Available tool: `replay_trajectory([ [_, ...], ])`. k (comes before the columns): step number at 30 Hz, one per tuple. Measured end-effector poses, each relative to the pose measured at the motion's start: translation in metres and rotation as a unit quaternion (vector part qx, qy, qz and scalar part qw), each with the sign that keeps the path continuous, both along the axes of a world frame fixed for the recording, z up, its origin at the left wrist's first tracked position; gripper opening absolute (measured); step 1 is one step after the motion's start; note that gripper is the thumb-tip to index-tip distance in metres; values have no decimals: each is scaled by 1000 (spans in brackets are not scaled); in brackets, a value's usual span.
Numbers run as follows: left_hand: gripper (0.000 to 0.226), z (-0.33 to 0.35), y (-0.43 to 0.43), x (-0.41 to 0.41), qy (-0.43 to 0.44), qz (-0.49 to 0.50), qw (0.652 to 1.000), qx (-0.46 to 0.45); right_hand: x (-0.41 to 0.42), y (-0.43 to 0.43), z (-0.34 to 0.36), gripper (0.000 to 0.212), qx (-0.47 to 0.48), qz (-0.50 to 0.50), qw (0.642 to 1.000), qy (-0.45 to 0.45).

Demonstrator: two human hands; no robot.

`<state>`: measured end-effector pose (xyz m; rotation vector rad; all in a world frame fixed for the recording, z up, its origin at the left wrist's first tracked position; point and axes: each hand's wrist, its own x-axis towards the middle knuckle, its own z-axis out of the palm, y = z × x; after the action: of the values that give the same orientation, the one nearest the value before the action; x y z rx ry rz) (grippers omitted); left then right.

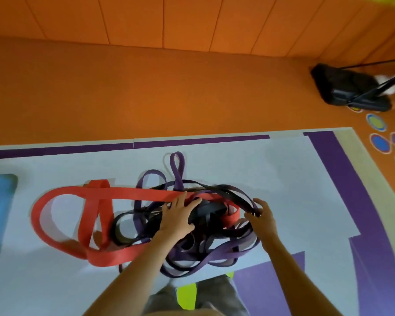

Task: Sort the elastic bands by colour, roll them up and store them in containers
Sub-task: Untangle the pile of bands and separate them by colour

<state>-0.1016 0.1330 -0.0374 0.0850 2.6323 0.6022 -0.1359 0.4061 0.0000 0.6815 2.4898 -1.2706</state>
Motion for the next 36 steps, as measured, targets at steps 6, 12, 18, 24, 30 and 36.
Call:
replay_trajectory([
  [6, 74, -2, -22, -6, 111, 15, 991, 73, 2, 10, -19, 61, -42, -30, 996, -80],
  [12, 38, -3, -48, -33, 179, 104, 970, 123, -20, -2, -48, 53, -37, -2, 991, -129],
  [18, 44, -7, -29, -11, 209, -17, 971, 113, -17, -11, -57, 25, 23, -8, 995, -102],
  [24, 82, -25, 14, 7, 72, -115, 990, -35, -5, -1, -40, 22, 13, 55, 993, -106],
  [30, 62, -17, 8, -4, 91, -15, 996, 10, 1, 8, -11, 50, -20, 96, 986, -132],
  [36, 63, -13, -6, -14, 92, 49, 984, 144, 15, 4, 23, 69, -90, 182, 973, -105],
])
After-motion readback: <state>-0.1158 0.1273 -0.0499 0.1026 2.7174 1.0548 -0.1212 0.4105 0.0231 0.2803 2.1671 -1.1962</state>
